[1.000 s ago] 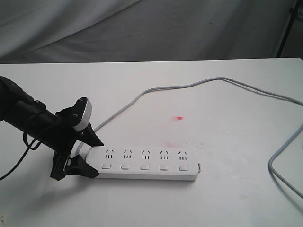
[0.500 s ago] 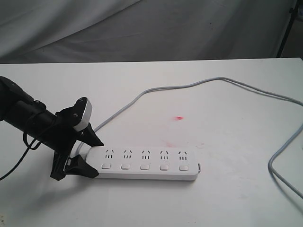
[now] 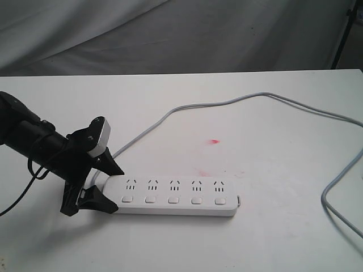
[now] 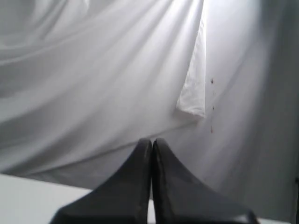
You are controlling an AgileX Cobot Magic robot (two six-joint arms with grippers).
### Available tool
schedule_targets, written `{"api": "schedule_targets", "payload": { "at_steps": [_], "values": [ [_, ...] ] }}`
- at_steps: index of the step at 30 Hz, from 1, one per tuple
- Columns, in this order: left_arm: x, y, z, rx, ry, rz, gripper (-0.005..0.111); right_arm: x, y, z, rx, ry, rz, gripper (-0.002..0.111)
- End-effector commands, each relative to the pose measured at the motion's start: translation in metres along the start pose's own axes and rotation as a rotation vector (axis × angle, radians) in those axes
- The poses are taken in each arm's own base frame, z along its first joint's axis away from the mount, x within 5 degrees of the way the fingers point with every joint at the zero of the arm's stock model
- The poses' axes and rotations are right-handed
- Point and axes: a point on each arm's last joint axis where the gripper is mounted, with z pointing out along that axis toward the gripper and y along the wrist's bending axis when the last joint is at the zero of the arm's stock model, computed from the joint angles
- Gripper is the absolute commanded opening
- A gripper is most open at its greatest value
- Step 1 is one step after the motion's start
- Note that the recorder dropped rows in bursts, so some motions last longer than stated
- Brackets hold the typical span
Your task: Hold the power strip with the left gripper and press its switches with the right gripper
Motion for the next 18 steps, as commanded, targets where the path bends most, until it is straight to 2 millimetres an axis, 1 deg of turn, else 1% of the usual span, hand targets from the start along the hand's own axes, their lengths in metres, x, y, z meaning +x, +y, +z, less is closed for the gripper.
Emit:
{"api": "schedule_targets", "payload": {
  "at_steps": [1,15,16,18],
  "values": [
    [-0.0007,-0.0007,0.0020,0.000,-0.001,-0.002,0.014,-0.0105,0.0001,-0.0014,0.002,-0.126,-0.014,0.000],
    [-0.0007,-0.0007,0.0020,0.000,-0.001,-0.002,0.014,-0.0125,0.0001,-0.0017,0.002,-0.148,-0.014,0.000],
    [-0.0007,-0.0007,0.0020,0.000,-0.001,-0.002,0.014,-0.0146,0.0000,-0.0020,0.002,-0.170,-0.003,0.000],
    [-0.0007,-0.0007,0.0020,0.000,-0.001,-0.002,0.014,-0.0192,-0.0010,-0.0029,0.003,-0.222,0.084,0.000]
  ]
}}
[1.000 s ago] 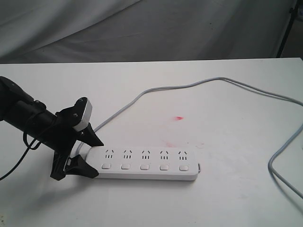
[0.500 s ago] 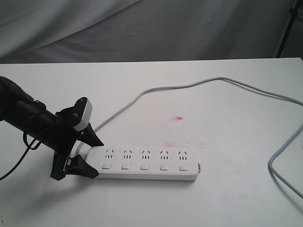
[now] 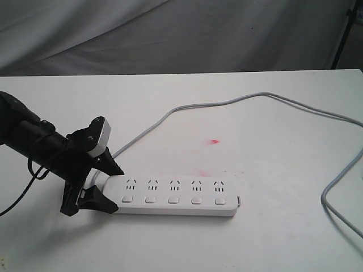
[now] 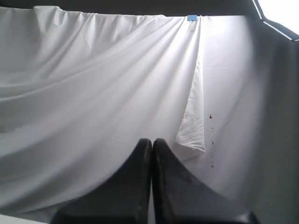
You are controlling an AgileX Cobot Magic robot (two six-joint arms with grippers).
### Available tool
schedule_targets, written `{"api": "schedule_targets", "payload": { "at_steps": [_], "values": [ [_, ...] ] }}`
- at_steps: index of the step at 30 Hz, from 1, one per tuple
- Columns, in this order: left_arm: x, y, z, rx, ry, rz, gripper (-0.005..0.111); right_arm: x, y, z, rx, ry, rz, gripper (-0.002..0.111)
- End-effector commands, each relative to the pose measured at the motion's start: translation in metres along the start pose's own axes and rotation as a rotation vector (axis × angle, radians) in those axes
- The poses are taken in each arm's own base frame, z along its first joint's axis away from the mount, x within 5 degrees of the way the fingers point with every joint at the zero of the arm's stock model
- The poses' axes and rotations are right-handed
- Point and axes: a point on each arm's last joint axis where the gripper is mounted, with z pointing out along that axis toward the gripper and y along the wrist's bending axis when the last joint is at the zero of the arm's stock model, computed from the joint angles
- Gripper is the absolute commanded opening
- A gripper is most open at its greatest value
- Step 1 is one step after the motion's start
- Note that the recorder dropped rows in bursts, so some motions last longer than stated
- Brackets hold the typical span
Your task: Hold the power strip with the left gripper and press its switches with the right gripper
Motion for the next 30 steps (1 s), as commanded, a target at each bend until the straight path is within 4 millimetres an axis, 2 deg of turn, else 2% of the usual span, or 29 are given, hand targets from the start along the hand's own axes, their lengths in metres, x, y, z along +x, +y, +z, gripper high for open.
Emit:
{"api": "schedule_targets", "payload": {
  "at_steps": [1,3,7,10,16,20,25,30],
  "values": [
    [-0.001,-0.001,0.002,0.000,-0.001,-0.002,0.014,-0.008,-0.001,-0.001,0.009,-0.100,0.125,0.000],
    [-0.001,-0.001,0.002,0.000,-0.001,-0.002,0.014,-0.009,-0.002,-0.001,0.017,-0.111,0.206,0.000],
    [-0.001,-0.001,0.002,0.000,-0.001,-0.002,0.014,-0.009,-0.003,-0.001,0.019,-0.108,0.259,0.000],
    [-0.001,-0.001,0.002,0.000,-0.001,-0.002,0.014,-0.005,-0.003,0.000,0.021,-0.039,0.322,0.000],
    [-0.001,-0.001,0.002,0.000,-0.001,-0.002,0.014,-0.038,-0.005,0.008,0.022,-0.019,0.352,0.000],
    [-0.001,-0.001,0.002,0.000,-0.001,-0.002,0.014,-0.053,-0.006,0.028,0.025,0.023,0.349,0.000],
    [-0.001,-0.001,0.002,0.000,-0.001,-0.002,0.014,-0.070,-0.007,0.067,0.021,0.122,0.305,0.000],
    [-0.001,-0.001,0.002,0.000,-0.001,-0.002,0.014,-0.075,-0.010,0.113,0.046,0.385,0.247,0.000]
  ]
}}
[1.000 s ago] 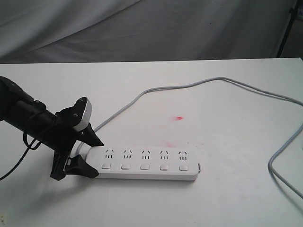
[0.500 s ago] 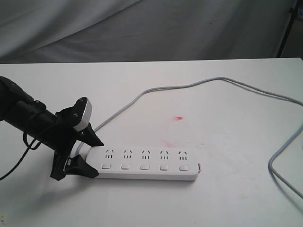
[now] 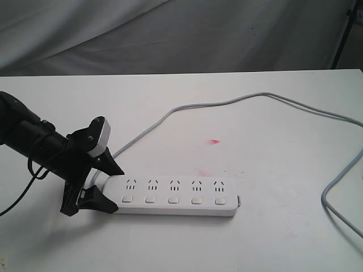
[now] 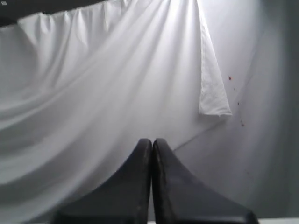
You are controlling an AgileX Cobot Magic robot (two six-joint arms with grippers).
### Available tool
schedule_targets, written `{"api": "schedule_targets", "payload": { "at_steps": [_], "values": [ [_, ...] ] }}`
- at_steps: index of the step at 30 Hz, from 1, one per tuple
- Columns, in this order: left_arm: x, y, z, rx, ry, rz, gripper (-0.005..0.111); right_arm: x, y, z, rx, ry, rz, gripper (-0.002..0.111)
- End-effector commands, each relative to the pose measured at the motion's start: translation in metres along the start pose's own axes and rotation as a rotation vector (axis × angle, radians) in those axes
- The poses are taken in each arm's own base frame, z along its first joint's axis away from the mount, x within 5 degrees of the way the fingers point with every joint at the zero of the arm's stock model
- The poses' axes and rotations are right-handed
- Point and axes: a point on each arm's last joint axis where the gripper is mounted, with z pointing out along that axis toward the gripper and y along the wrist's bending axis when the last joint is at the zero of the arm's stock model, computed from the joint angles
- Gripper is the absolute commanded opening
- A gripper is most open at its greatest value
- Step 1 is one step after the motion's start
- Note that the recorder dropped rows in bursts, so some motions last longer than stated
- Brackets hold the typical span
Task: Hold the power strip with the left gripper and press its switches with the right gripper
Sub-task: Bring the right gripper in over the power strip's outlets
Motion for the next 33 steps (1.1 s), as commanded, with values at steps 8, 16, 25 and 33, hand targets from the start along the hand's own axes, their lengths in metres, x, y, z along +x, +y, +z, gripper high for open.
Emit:
{"api": "schedule_targets", "payload": {
  "at_steps": [8,16,25,33],
  "values": [
    [-0.001,-0.001,0.002,0.000,-0.001,-0.002,0.014,-0.018,0.011,0.102,0.018,0.380,-0.180,0.000],
    [-0.001,-0.001,0.002,0.000,-0.001,-0.002,0.014,-0.009,0.056,0.196,-0.297,0.755,-0.418,0.000],
    [-0.001,-0.001,0.002,0.000,-0.001,-0.002,0.014,0.064,0.084,0.226,-0.906,0.782,-0.601,0.000],
    [-0.001,-0.001,0.002,0.000,-0.001,-0.002,0.014,0.112,0.085,0.234,-1.086,0.861,-0.569,0.000]
  ]
}}
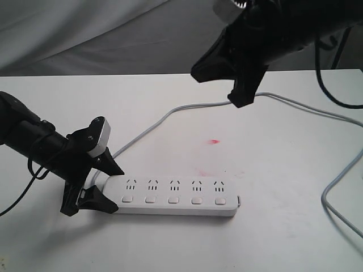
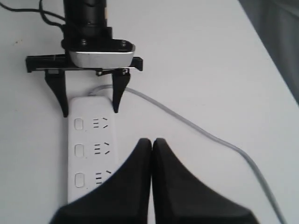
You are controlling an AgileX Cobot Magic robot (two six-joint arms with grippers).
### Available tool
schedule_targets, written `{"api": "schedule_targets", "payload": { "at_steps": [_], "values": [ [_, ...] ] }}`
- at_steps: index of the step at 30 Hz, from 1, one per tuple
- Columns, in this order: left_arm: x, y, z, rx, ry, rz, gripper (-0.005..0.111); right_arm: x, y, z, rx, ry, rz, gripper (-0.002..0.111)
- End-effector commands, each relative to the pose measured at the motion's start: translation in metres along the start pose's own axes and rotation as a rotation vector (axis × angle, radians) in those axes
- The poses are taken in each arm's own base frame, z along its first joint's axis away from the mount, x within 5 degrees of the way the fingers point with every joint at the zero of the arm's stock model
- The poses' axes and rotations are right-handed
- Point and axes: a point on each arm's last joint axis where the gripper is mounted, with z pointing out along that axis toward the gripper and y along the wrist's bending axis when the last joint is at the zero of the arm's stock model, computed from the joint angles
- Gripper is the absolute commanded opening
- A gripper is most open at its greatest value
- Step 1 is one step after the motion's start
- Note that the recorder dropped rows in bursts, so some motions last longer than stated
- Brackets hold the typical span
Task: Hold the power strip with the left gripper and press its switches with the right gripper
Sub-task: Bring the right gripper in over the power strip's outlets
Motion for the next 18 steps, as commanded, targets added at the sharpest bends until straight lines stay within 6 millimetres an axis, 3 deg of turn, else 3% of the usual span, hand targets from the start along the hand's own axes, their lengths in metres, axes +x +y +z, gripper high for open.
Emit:
{"api": "schedule_targets", "payload": {
  "at_steps": [1,10,13,18],
  "values": [
    [-0.001,-0.001,0.002,0.000,-0.001,-0.002,0.014,0.005,-0.003,0.021,-0.078,-0.055,0.039,0.000],
    [-0.001,-0.001,0.002,0.000,-0.001,-0.002,0.014,0.021,-0.010,0.070,-0.109,-0.080,-0.036,0.003],
    [-0.001,-0.001,0.002,0.000,-0.001,-0.002,0.014,0.023,-0.006,0.085,-0.134,-0.067,-0.045,0.023],
    [-0.001,-0.001,0.002,0.000,-0.001,-0.002,0.014,0.025,-0.002,0.110,-0.096,-0.034,-0.015,0.079]
  ]
}}
